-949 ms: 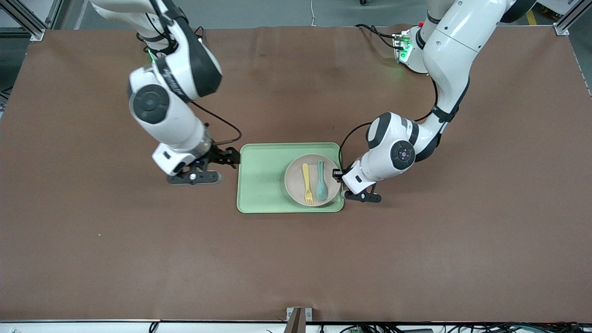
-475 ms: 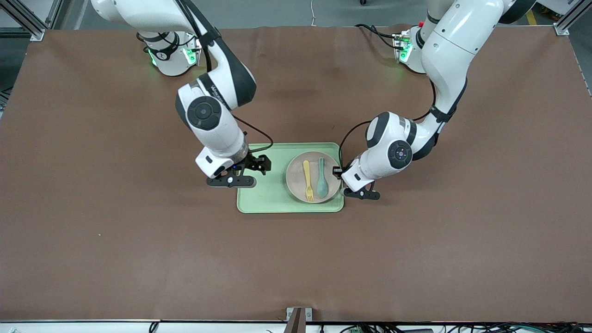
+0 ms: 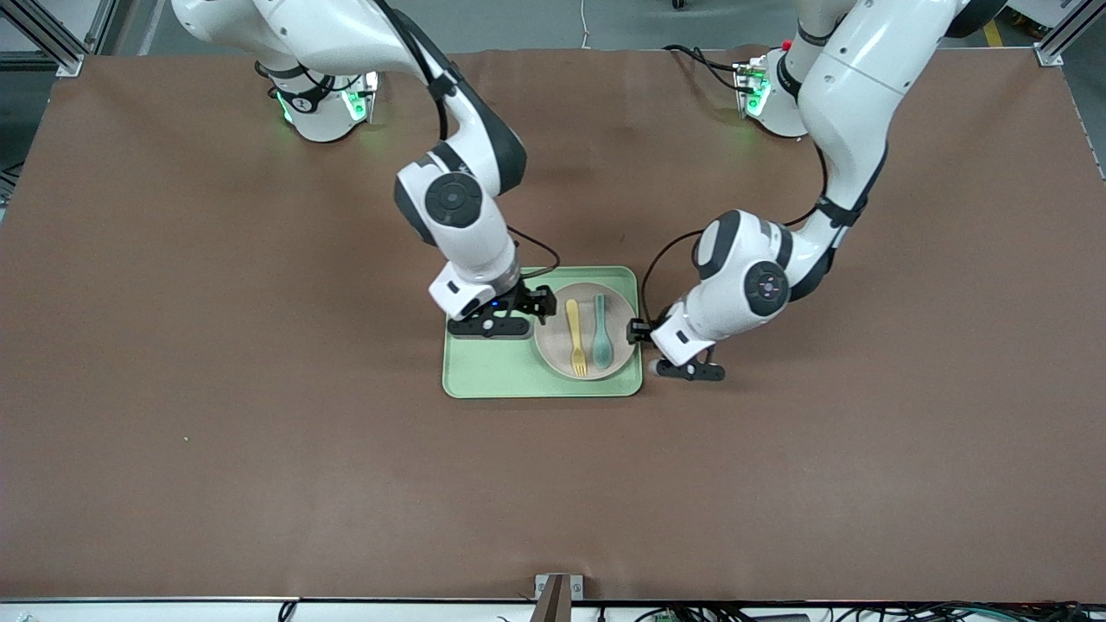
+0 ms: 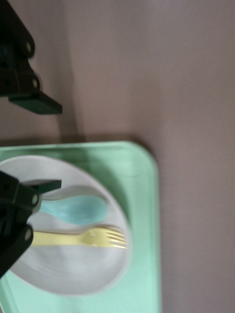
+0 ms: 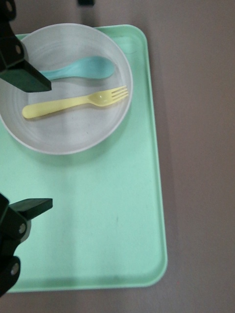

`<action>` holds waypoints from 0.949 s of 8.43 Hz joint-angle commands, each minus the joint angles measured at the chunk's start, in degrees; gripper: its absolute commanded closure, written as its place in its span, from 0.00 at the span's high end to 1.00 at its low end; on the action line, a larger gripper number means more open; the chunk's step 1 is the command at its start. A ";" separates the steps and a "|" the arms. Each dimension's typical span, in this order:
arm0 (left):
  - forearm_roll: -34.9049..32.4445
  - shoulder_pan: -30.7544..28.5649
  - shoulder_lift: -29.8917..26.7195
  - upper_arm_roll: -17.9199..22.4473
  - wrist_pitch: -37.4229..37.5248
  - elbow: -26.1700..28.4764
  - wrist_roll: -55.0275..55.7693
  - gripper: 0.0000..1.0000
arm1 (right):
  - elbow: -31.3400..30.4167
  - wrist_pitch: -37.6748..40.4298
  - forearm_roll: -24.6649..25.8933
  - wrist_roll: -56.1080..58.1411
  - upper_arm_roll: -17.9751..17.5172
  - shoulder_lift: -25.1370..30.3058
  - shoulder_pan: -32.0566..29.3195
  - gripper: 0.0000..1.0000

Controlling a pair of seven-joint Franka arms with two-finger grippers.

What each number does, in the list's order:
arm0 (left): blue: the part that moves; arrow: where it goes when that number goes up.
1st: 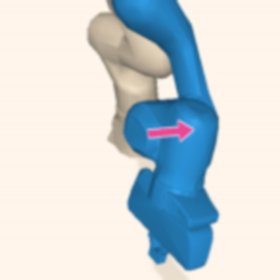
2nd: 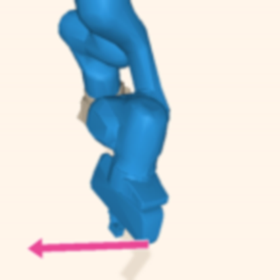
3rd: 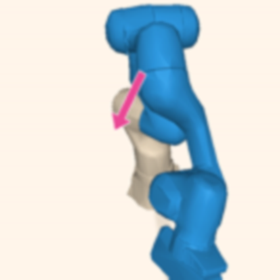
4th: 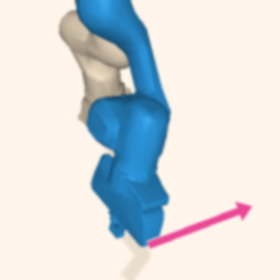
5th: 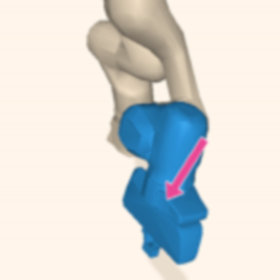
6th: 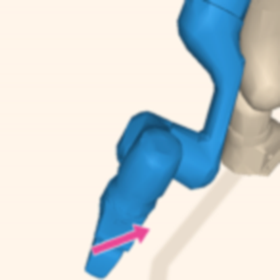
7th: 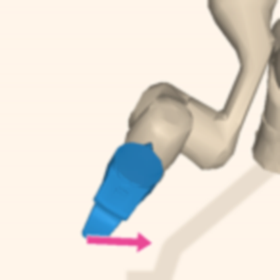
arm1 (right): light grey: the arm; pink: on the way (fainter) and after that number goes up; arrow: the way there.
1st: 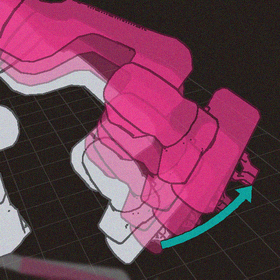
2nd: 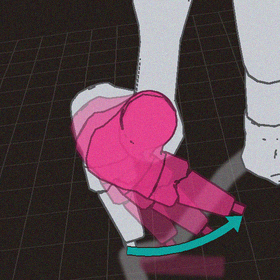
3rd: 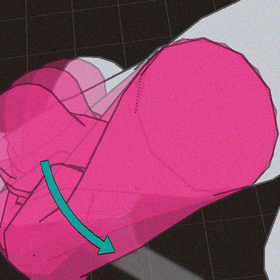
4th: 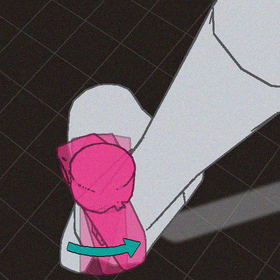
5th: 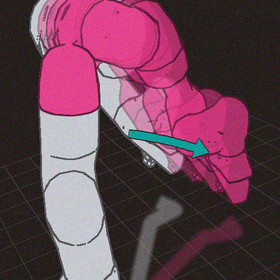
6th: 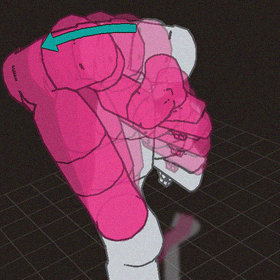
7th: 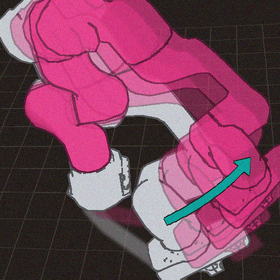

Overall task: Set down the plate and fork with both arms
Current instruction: 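Open the left gripper off the plate while the right gripper moves over, then grasp the yellow fork with the right gripper while the left gripper withdraws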

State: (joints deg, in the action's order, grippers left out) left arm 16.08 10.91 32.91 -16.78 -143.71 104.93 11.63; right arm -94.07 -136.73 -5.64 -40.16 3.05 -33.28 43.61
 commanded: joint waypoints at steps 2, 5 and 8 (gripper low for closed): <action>-0.44 -7.56 -9.24 0.17 0.80 0.62 -0.12 0.99 | 5.56 -2.22 1.50 -2.28 0.99 -5.64 3.14 0.72; -2.62 -14.13 -19.08 0.61 6.38 0.89 -0.03 0.99 | 9.34 -2.84 7.39 -2.55 1.16 -10.56 5.52 0.68; -7.54 -12.25 -30.24 8.65 18.62 1.41 2.34 0.99 | 10.23 -2.76 7.92 -2.55 1.17 -12.42 6.49 0.66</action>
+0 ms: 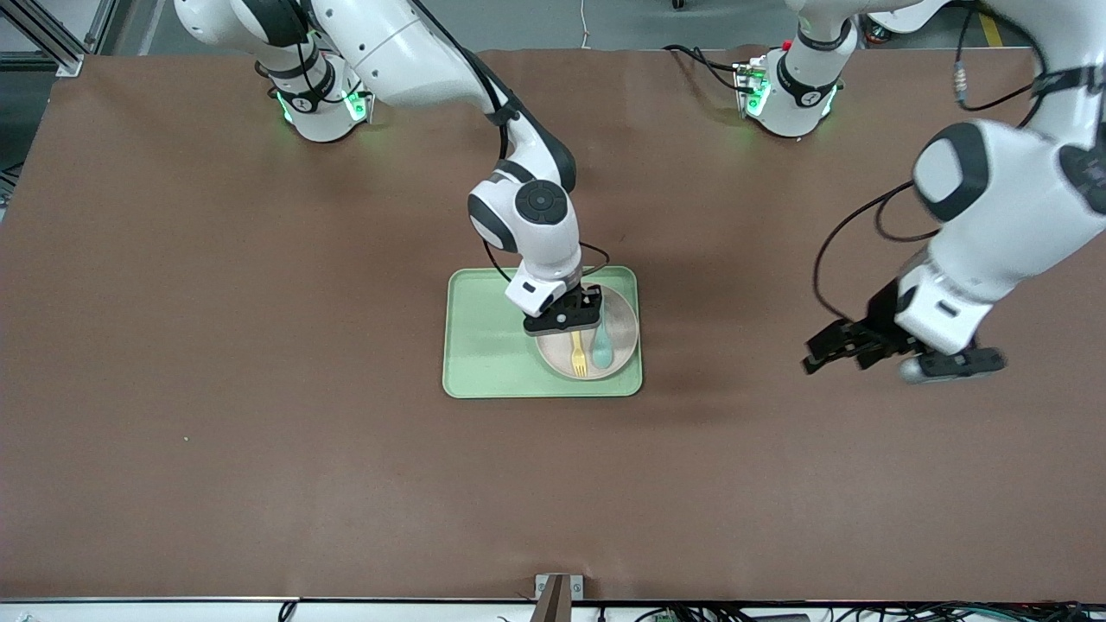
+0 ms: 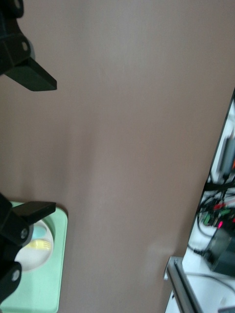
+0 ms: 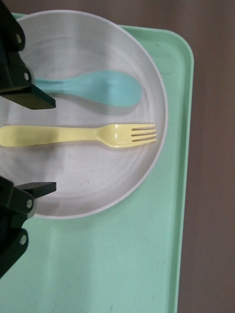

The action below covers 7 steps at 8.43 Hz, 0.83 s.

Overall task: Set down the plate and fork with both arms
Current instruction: 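Grasp the yellow fork with the right gripper while the left gripper withdraws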

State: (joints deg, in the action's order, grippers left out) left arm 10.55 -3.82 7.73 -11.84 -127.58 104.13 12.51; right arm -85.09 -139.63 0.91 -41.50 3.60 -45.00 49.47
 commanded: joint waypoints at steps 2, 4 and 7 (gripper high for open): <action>-7.52 9.68 -10.95 13.47 9.31 2.13 0.24 1.00 | 1.33 0.14 1.38 -1.21 0.62 -2.01 1.51 0.65; -13.26 13.21 -15.79 15.78 16.11 3.00 0.15 1.00 | 1.59 0.14 1.29 -1.21 0.53 -2.72 1.60 0.62; -13.10 9.98 -14.77 16.06 29.09 -3.73 -9.81 1.00 | 2.46 0.23 1.38 -3.84 0.62 -3.95 1.95 0.42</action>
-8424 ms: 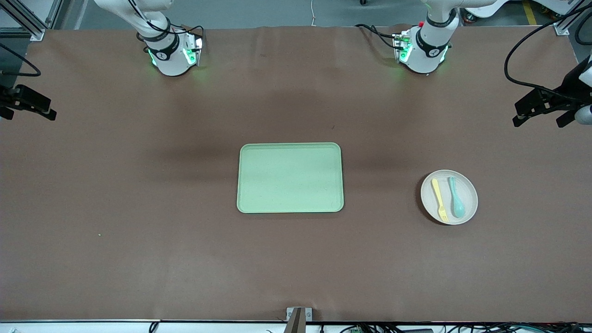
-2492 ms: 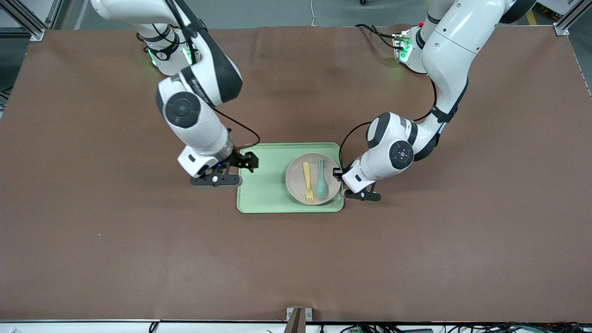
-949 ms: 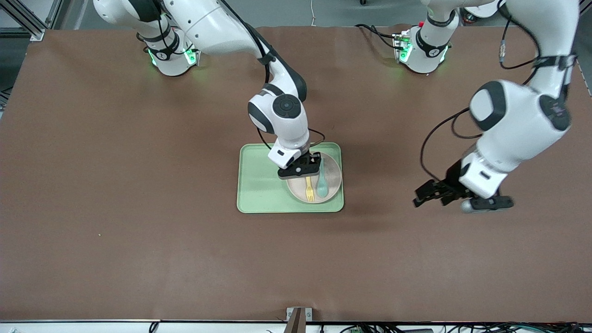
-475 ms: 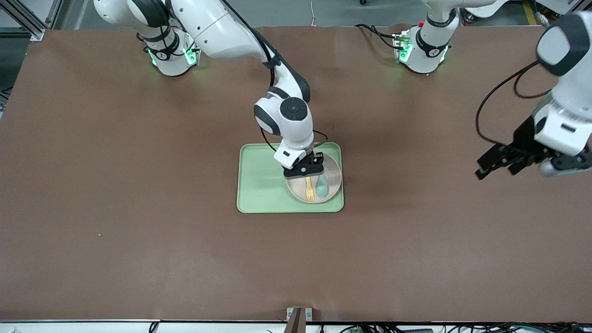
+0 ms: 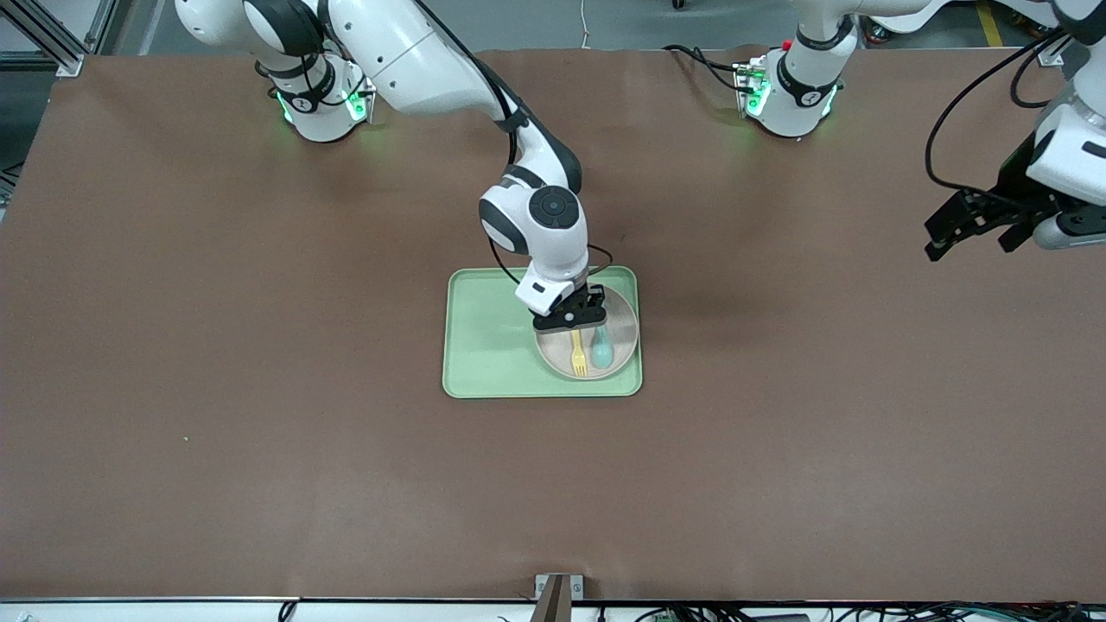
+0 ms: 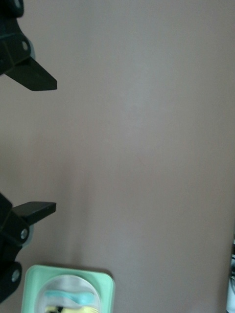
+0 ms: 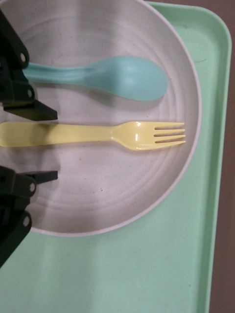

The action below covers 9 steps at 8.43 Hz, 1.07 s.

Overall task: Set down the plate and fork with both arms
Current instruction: 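Grasp the yellow fork with the right gripper while the left gripper withdraws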

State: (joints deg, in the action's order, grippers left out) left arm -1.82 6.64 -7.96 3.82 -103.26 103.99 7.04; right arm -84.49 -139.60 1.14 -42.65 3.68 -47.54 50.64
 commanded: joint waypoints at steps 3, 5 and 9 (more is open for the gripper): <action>0.23 -1.27 3.83 0.23 5.26 -9.41 -5.72 1.00 | 1.96 0.29 1.14 -3.58 0.54 -1.76 0.95 0.37; 0.76 -1.36 4.01 0.31 5.26 -10.73 -6.86 1.00 | 2.05 0.47 1.14 -3.67 0.54 -1.85 1.30 0.20; 0.68 -0.84 4.80 0.14 5.26 -10.74 -6.42 1.00 | 2.05 1.69 0.88 -7.52 0.45 -0.45 1.12 0.03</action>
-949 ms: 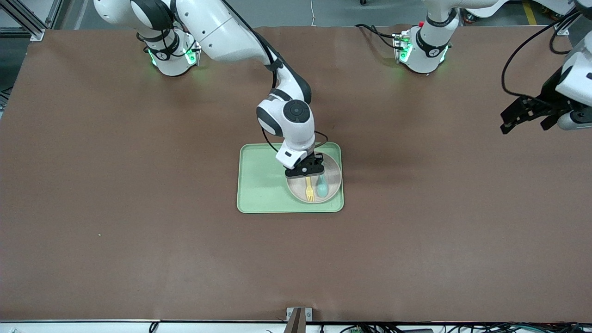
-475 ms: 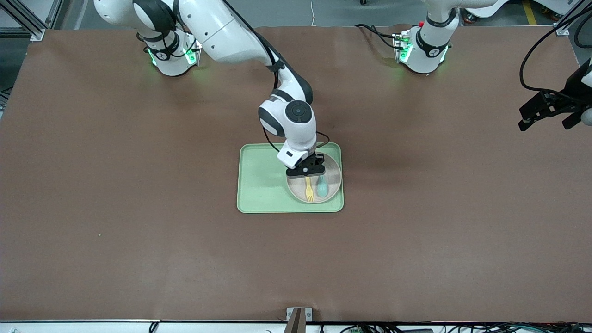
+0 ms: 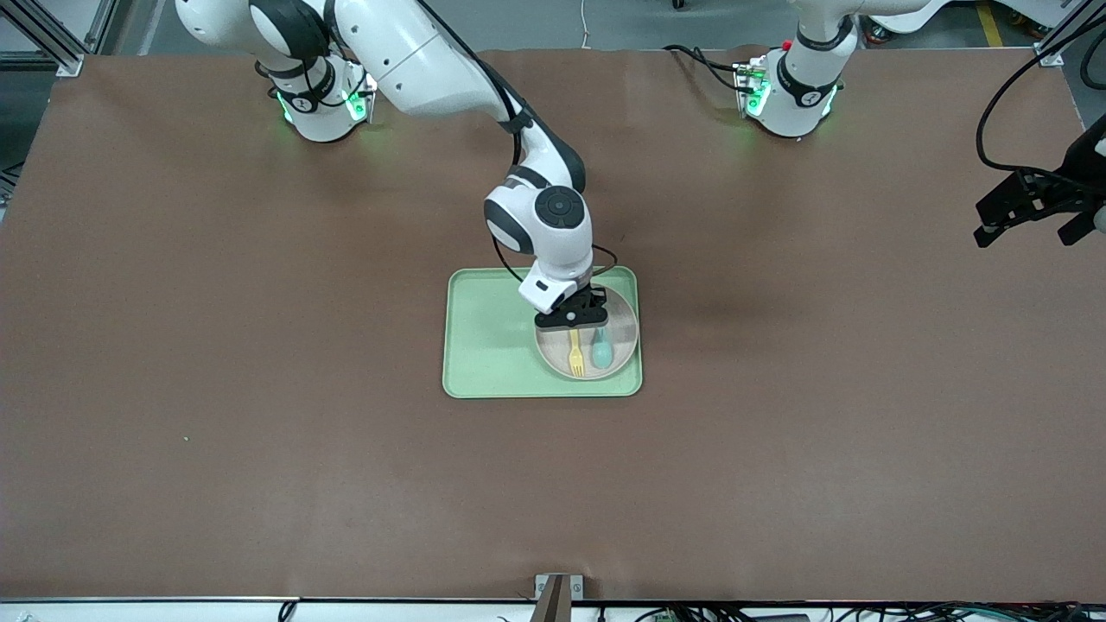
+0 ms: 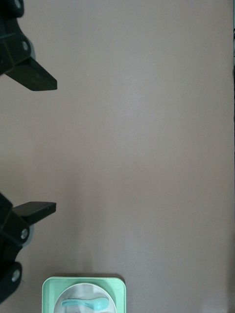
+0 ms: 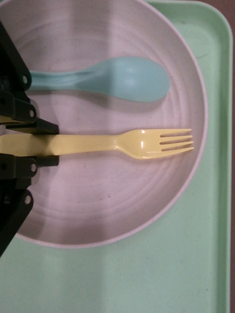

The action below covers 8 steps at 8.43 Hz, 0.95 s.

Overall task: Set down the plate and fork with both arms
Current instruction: 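Lift the yellow fork out of the plate with the right gripper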

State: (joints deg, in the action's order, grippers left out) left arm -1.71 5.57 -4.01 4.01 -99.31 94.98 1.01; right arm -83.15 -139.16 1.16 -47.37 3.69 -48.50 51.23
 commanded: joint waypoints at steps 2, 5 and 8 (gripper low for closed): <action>0.65 0.32 0.67 -0.41 1.31 -1.64 -0.39 1.00 | 0.89 5.72 0.69 -4.13 0.27 2.35 0.19 0.02; 0.56 0.06 0.32 -0.41 2.19 -1.47 -0.39 1.00 | -1.12 14.07 -0.80 -3.87 -0.26 9.80 -3.48 0.01; 0.56 0.23 0.23 -0.41 3.07 -1.56 -0.13 1.00 | -13.91 11.12 -4.14 1.91 -0.35 16.13 -9.99 0.00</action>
State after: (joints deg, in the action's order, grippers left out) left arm -1.70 5.94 -3.77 3.74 -97.60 94.57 1.01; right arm -89.52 -125.20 -1.79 -47.69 4.37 -36.04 42.88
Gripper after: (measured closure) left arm 0.000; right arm 0.775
